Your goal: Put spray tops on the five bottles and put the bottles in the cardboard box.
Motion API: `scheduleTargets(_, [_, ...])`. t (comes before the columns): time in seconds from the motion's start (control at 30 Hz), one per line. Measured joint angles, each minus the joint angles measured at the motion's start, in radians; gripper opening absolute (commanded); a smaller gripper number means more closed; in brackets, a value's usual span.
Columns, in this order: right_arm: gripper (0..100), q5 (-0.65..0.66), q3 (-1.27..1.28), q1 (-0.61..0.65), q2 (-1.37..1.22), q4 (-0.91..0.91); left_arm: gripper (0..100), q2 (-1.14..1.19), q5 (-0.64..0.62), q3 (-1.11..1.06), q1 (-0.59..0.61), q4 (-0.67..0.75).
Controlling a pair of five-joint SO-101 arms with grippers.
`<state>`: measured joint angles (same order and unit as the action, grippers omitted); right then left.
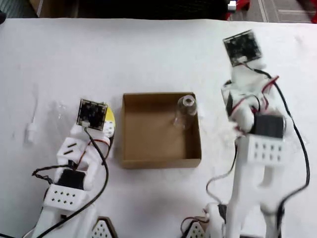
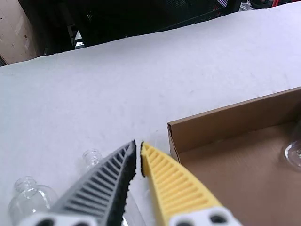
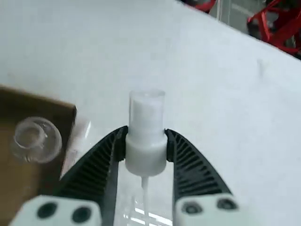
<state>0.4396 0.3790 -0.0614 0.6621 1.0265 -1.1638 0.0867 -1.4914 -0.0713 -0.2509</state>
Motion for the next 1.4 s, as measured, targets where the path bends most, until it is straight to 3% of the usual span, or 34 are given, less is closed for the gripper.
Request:
scheduleTargets(0.2, [1.6, -0.204, 0.0, 0.173, 0.213, -0.052, 3, 0.0, 0.0, 0.0, 0.0, 0.0])
scheduleTargets(0.43, [1.6, -0.287, 0.114, 0.336, 0.301, -0.27, 2, 0.0, 0.0, 0.0, 0.0, 0.0])
scheduleTargets(0.6, [1.6, -0.288, 0.247, 0.342, 0.302, -0.476, 2, 0.0, 0.0, 0.0, 0.0, 0.0])
scheduleTargets(0.93, [1.6, -0.29, 0.416, 0.341, 0.302, -0.697, 2, 0.0, 0.0, 0.0, 0.0, 0.0])
scheduleTargets(1.4, [1.6, -0.29, 0.443, 0.327, 0.302, -0.738, 2, 0.0, 0.0, 0.0, 0.0, 0.0])
